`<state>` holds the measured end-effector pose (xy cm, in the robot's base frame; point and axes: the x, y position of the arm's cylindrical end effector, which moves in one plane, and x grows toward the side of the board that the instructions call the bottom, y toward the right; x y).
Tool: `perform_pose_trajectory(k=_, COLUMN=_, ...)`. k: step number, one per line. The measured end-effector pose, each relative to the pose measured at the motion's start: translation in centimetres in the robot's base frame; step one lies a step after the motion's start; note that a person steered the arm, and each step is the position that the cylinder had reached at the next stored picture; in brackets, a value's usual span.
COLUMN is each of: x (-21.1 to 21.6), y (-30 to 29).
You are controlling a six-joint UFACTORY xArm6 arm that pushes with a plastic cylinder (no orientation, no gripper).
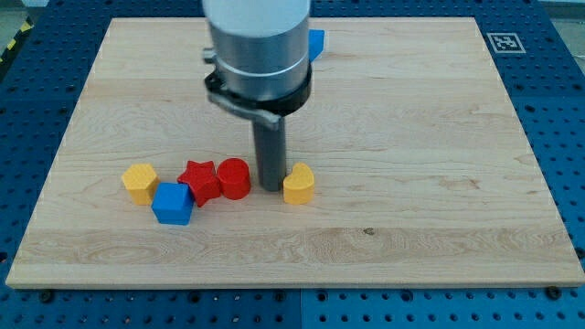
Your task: Move the yellow heart to the center
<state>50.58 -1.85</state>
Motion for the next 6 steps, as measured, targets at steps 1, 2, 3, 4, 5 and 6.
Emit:
perform_pose_trajectory(k=1, x=3.3, y=-0.4)
perform_pose_trajectory(k=2, x=4.8, y=-1.2)
perform_pose_trajectory(k=3, x=4.3, y=1.6)
perform_pose_trajectory(k=4, x=3.0, y=5.3)
perform_pose_trajectory(k=5, x=3.0, y=5.3)
perform_pose_trajectory(k=6, x=0.6, y=5.3)
